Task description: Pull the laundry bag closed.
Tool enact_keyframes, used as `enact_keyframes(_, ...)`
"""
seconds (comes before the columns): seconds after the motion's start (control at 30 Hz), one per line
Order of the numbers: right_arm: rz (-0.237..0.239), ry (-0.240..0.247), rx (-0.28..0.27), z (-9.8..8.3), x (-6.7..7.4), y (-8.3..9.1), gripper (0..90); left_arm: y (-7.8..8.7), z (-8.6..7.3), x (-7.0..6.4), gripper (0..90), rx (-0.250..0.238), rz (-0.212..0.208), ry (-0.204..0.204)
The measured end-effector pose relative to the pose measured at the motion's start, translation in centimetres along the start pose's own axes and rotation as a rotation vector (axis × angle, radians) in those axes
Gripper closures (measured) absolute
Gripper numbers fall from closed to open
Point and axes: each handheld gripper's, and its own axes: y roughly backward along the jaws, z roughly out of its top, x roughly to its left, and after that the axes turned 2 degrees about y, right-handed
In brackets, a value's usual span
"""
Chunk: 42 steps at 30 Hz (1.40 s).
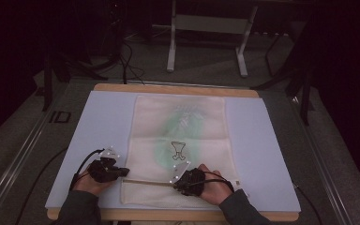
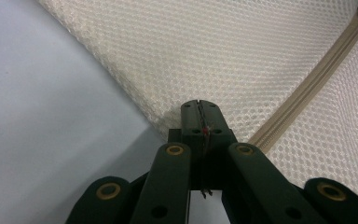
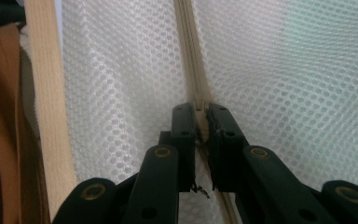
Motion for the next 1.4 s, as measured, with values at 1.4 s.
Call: enact_keyframes(1.4,-0.003,-0.043,0.006,-2.3,-0.4,1.2,82.3,0.0,0.0,0.0,89.8,-0.002,-0.002,0.002)
